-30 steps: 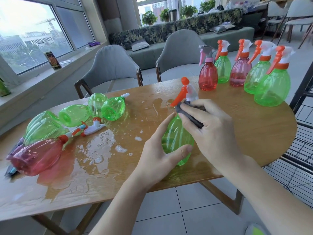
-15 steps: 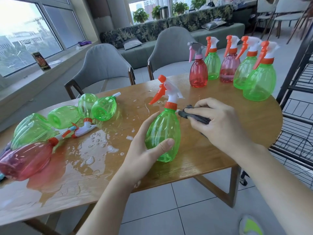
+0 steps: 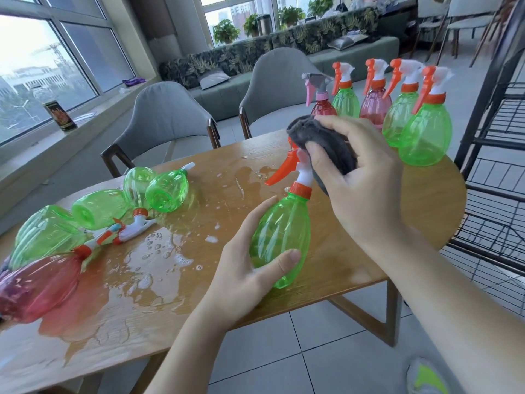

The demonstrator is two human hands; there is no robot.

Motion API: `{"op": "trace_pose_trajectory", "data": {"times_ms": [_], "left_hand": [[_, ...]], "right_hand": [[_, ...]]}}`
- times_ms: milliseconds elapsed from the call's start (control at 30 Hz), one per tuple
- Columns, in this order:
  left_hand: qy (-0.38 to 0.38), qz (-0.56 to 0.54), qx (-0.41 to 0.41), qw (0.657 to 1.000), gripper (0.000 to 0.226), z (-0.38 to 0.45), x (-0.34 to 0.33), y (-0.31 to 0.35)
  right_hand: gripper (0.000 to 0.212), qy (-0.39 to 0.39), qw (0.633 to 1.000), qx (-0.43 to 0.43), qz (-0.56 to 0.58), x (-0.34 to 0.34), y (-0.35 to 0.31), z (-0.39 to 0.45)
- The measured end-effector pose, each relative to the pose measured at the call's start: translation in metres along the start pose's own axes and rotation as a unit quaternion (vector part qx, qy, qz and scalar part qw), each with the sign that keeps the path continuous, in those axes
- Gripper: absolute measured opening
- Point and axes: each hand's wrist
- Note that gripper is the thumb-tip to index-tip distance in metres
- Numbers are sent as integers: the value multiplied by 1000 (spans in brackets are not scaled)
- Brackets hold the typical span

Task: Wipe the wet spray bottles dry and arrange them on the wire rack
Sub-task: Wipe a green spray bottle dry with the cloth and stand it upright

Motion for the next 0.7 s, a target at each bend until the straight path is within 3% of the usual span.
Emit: {"op": "trace_pose_trajectory", "data": {"times_ms": [433, 700], "left_hand": [[5, 14, -7, 1000, 75, 2, 0, -3], [11, -6, 2, 1000, 75, 3, 3, -8]], "right_hand": [[16, -89, 996, -14, 4, -3, -3, -15], [16, -149, 985, 64, 53, -8, -23, -21]]}}
Point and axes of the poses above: each hand's wrist, its own z-axis towards the middle knuckle, its own x-axis out of the back of the hand, y = z × x, and after that the axes turned 3 degrees about -z, right-handed
